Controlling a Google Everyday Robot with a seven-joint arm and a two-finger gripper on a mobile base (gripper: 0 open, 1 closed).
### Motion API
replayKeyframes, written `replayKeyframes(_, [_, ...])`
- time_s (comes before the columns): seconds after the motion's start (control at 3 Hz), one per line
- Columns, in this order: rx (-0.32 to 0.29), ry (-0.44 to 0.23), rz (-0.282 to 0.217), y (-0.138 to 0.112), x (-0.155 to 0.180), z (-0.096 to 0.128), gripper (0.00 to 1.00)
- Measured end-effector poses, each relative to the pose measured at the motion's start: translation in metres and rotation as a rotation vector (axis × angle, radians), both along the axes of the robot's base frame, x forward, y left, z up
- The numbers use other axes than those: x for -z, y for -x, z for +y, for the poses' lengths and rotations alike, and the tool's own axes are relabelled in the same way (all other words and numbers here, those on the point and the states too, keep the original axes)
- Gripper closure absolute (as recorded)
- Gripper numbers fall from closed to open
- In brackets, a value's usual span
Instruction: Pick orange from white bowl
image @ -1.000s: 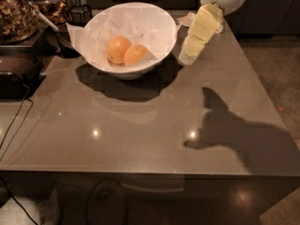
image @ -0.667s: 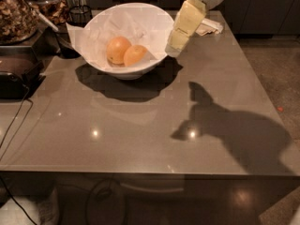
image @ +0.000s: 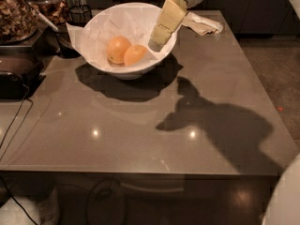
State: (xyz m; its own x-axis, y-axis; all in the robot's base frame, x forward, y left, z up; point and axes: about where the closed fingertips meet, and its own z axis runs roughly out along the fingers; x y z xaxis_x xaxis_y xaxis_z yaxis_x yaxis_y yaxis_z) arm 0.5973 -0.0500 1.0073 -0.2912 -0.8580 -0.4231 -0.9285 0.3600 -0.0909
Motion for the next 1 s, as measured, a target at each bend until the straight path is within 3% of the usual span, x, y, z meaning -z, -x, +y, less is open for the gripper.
replayKeyframes(0.67, [0.007, 0.103, -0.005, -0.035, 0.022, 0.047, 0.0])
replayKeyframes(1.0, [0.031, 0.14, -0.023, -0.052, 0.028, 0.05, 0.0])
